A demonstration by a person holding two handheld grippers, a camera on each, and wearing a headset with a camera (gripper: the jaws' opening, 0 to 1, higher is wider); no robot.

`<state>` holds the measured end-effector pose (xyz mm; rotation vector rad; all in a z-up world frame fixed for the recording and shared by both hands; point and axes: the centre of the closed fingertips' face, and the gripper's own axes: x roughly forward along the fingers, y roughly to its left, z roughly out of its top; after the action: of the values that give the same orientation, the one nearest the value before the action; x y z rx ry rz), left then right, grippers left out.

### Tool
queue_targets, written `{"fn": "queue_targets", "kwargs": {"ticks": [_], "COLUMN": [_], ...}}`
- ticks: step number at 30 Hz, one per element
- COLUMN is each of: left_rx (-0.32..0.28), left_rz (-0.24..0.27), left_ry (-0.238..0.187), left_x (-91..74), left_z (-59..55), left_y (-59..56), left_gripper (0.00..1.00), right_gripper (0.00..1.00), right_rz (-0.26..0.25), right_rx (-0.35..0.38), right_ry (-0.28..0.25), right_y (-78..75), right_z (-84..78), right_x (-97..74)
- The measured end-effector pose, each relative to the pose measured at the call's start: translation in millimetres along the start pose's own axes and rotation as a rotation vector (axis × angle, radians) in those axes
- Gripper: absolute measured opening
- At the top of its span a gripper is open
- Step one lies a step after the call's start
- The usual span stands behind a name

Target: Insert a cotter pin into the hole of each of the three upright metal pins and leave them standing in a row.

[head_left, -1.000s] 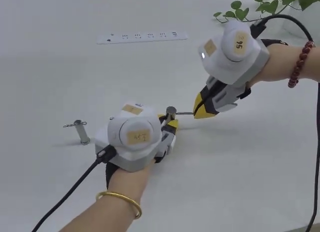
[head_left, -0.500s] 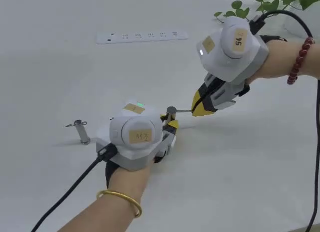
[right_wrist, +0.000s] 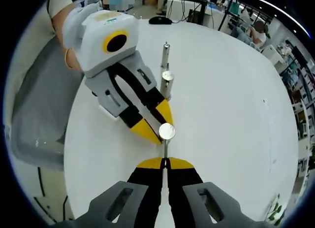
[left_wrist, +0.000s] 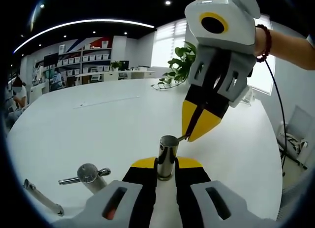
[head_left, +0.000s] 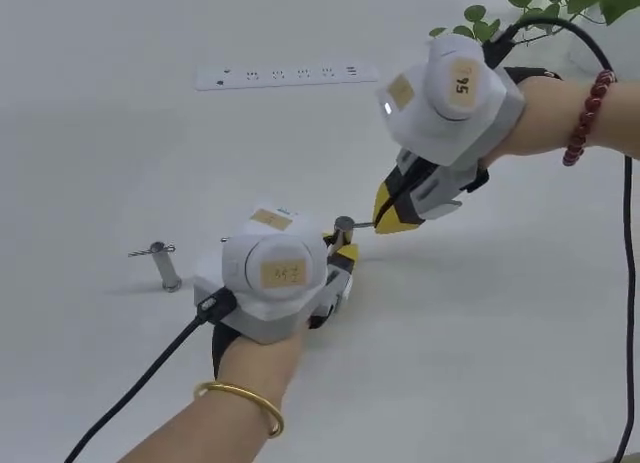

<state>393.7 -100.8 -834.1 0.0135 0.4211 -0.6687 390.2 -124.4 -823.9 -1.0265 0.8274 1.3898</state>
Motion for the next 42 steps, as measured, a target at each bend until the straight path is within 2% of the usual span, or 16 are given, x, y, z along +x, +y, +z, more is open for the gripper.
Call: {"fn": "queue_targets", "kwargs": {"ticks": [9,16,20,29,32,42], "left_rx": [-0.007,0.015,0.011,0.008,0.007,0.002], "left_rz": [0.003,0.002,0.004,0.006,0.006,0.01], "left_ry": [0.005,0.005,0.006,0.008,0.008,0.009], "left_x": [0.8,1.4,1.3,1.5,1.6,2.6], "left_z": [-1.6,-2.3,-2.6,-3.3,-3.4,-4.4], "left_y": [0.0,-0.2,-0.3,0.1,0.3,0.7], "left_gripper": [0.12,0.12,0.12,0.12,0.12,0.12], "right_gripper": [0.04,0.04,0.09,0.09,0.06,0.05], "right_rz": [0.001,0.001,-0.009,-0.027,-0.016,-0.028], "right_rx": [-0.008,0.015,0.017,0.036,-0.001,-0.025], "right_ry": [-0.004,-0.021,-0.041,-0.028,-0.017,-0.02], "right_y": [-3.6,-1.3,-0.9,0.6,4.4,2.5], "right_z": [9.6,13.6,16.5,9.1,7.0,12.9], "right_x": [7.1,7.5,6.8,-1.2,-1.1,1.5]}}
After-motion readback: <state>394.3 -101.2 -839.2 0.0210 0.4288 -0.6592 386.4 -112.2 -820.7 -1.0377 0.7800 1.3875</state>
